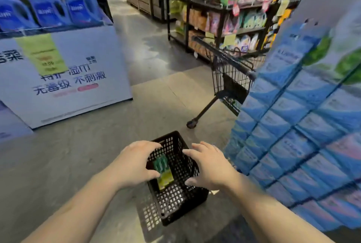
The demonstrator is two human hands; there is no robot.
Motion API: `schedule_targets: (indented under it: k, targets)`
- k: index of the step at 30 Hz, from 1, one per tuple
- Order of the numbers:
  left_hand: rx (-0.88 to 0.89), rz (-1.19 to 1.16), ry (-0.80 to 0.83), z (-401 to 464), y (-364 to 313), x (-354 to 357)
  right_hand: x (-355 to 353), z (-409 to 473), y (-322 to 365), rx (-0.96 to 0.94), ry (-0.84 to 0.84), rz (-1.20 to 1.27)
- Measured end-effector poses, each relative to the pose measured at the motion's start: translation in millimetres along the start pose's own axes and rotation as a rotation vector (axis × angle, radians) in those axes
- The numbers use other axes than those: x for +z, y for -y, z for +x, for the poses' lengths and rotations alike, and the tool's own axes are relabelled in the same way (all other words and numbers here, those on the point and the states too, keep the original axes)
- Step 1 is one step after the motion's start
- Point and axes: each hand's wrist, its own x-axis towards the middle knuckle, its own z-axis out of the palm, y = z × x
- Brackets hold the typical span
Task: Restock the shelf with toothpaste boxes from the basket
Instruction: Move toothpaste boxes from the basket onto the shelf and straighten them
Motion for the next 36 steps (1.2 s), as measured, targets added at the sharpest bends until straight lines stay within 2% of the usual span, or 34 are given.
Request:
schedule_targets:
  k: [9, 16, 22, 29, 36]
  targets:
    - [-0.131, -0.166, 0.063, 172, 117, 116, 137, 203, -75, 0.133, 0.147, 0.163]
    - [-0.126, -0.096, 0.191, 245, 215, 246, 313, 313, -88, 0.301, 0.278, 0.323]
    - [-0.048, -0.067, 0.196, 297, 296, 350, 466, 400, -76, 0.407, 0.364, 0.371]
    - [0.047, -0.033, 0.275, 330, 356, 435, 592, 446, -65, 0.539, 0.395, 0.374]
    - [0.150, 0.023, 0.178, 341, 372, 467, 651, 447, -51, 0.765, 0.333, 0.403]
